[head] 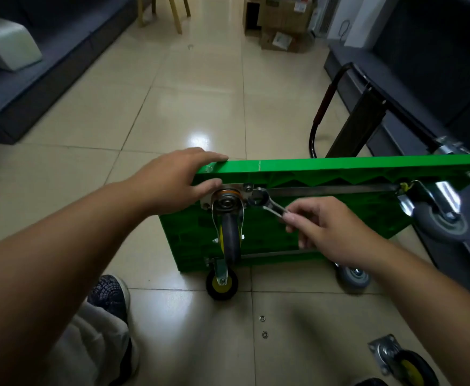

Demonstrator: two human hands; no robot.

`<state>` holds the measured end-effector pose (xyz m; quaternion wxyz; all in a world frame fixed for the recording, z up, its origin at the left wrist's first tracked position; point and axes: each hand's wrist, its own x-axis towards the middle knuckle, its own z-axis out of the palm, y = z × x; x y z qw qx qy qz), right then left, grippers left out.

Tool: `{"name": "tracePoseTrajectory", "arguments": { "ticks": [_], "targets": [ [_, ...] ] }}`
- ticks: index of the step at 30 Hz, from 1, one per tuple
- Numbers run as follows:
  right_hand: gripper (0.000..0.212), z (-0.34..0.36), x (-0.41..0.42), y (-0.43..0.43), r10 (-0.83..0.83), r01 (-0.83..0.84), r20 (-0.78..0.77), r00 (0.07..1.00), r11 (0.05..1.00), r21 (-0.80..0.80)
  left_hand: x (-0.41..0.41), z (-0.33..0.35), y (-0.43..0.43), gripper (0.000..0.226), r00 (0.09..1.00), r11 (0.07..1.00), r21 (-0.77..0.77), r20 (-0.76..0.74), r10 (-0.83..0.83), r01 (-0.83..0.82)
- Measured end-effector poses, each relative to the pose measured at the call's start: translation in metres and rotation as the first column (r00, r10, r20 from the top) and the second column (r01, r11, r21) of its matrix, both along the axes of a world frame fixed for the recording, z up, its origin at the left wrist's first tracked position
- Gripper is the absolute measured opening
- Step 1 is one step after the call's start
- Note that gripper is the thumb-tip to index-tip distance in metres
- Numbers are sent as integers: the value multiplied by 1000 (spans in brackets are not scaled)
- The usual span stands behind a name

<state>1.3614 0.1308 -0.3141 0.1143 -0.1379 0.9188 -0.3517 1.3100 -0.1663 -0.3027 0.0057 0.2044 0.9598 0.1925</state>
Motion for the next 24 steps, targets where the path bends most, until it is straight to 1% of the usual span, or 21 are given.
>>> {"name": "tracePoseTrajectory", "arguments": {
  "ticks": [3,5,11,15,18,20,24],
  "targets": [
    [14,-27,-10,-16,-47,37,-185,982,998,-54,-8,-3,-5,50,998,999,21,-38,-45,46],
    [14,-45,-13,-25,-77,57,-210,975,994,-98,-12,-5,-6,46,996,998,26,-65,-61,62],
    [11,-77,-18,-27,-200,166,-170,965,967,-194,-11,-11,0,50,992,999,39,-127,-11,16],
    [10,-80,-19,-21,-204,171,-146,968,962,-213,-10,-13,4,49,989,999,43,-149,15,-9],
    [9,-82,-23,-21,-212,183,-96,973,951,-247,-9,-12,4,51,990,998,59,-143,11,-3],
    [11,-85,-27,-21,-232,208,-59,971,940,-269,-7,-11,4,54,990,998,70,-138,11,-1],
    [21,-96,-30,-26,-250,230,-38,968,933,-278,-6,-13,4,50,989,996,90,-146,24,-11]
  ]
}}
